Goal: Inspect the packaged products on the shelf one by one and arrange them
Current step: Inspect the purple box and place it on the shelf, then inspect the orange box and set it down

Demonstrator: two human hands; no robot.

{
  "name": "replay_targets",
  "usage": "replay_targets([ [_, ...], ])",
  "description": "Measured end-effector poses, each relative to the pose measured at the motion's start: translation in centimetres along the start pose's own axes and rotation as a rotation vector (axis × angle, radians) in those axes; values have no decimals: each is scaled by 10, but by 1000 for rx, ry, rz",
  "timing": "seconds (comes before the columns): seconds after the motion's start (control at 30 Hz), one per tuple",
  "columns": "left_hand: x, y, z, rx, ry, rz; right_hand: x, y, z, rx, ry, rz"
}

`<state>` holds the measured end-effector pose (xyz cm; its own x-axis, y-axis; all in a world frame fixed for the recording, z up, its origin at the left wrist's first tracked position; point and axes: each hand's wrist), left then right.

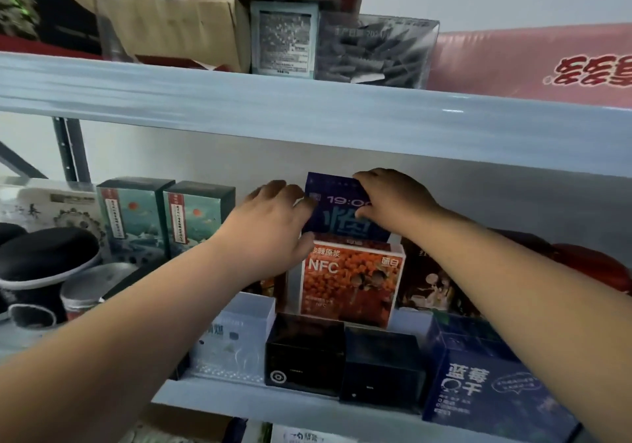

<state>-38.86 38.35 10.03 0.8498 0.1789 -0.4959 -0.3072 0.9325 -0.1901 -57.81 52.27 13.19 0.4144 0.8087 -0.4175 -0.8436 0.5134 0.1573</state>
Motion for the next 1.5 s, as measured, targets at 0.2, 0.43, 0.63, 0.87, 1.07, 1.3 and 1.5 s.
replay_targets([
  [0.2, -33, 1, 1, 118, -111, -186, -18, 8, -25, -64, -183, -51],
  [0.43, -59, 11, -20, 155, -249, -296, -19, 15, -39, -32, -288, -5],
  [0.63, -64, 21, -28, 174, -316, -329, -14, 12, -26, -68, -359, -9],
  [0.87, -62, 35, -34, 148, -265, -276, 11, 9, -18, -114, -361, -46],
  [1.07, -60, 31, -18, 195, -259, -139, 48, 19, 16, -209, -231, -73],
  [1.3, -27, 32, 18, 310, 55, 34, 97, 29, 44, -314, -50, -89],
  [1.5, 21, 55, 40, 369, 231, 75, 132, 27, 47, -380, 24, -127],
])
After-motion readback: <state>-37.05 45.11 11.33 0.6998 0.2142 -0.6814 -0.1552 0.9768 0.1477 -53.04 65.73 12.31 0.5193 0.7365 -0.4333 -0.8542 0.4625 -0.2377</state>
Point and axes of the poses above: each hand's wrist, its own x-axis away from the middle knuckle, its own z-axis out of the back of the hand, y = z × x, and after that the axes turned 4 degrees about z, right-handed
